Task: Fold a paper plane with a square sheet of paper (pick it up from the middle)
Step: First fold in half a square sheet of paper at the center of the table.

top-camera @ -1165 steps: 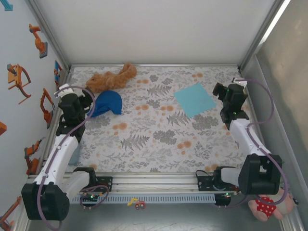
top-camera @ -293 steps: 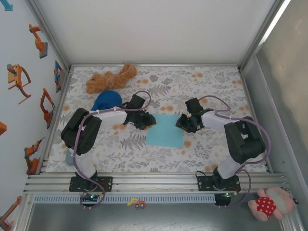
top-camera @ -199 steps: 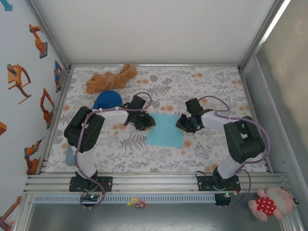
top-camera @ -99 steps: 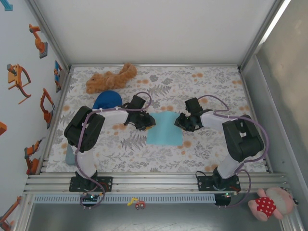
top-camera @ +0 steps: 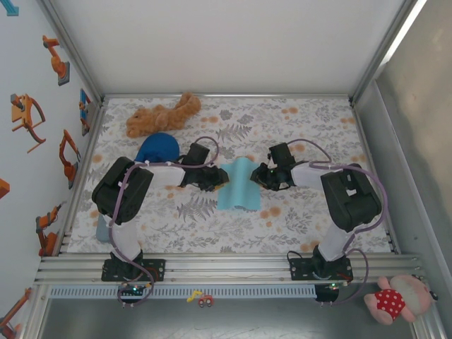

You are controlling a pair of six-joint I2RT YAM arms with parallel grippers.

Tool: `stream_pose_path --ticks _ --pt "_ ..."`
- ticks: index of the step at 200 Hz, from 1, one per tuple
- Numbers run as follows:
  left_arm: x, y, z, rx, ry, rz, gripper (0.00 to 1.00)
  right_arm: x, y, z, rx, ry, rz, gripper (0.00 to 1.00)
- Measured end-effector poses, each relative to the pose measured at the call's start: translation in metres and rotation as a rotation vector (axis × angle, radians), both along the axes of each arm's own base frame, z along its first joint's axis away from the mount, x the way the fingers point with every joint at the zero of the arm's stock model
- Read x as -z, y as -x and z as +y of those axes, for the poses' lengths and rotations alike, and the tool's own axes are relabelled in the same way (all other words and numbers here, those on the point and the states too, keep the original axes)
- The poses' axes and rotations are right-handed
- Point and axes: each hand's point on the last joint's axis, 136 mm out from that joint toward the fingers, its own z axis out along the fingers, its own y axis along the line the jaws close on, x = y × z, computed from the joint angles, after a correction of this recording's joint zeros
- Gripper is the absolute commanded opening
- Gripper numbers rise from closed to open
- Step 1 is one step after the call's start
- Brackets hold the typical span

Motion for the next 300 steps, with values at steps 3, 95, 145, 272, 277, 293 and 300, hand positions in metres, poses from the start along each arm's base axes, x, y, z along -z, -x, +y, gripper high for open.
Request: stream_pose_path --ticks 3,95,145,272,277,293,300 --pt "0.0 0.0 0.0 -0.002 0.004 -0.001 0.34 0.0 0.0 0.001 -0.002 -0.002 -0.002 0.24" --pt "-0.018 -0.008 -0.002 -0.048 0.103 -0.068 0.69 -0.001 -0.003 0.01 -0.007 -0.02 -0.007 0.24" --pt "-0.027 -0.011 -0.005 -0.048 0.145 -0.087 0.84 -0.001 -0.004 0.017 -0.023 -0.032 -0.014 0.24" --pt "-0.019 -0.01 0.003 -0.036 0.051 -0.059 0.69 -0.003 -0.004 0.06 -0.078 -0.098 -0.016 0.24" --pt "-0.018 -0.01 0.003 -0.034 0.045 -0.057 0.68 -0.003 -0.004 0.061 -0.078 -0.098 -0.016 0.24" --pt "-0.016 -0.009 0.006 -0.025 0.022 -0.056 0.63 -0.003 -0.004 0.061 -0.079 -0.1 -0.018 0.24" --pt "-0.015 -0.008 0.007 -0.021 0.014 -0.056 0.61 -0.003 -0.004 0.061 -0.079 -0.099 -0.018 0.24"
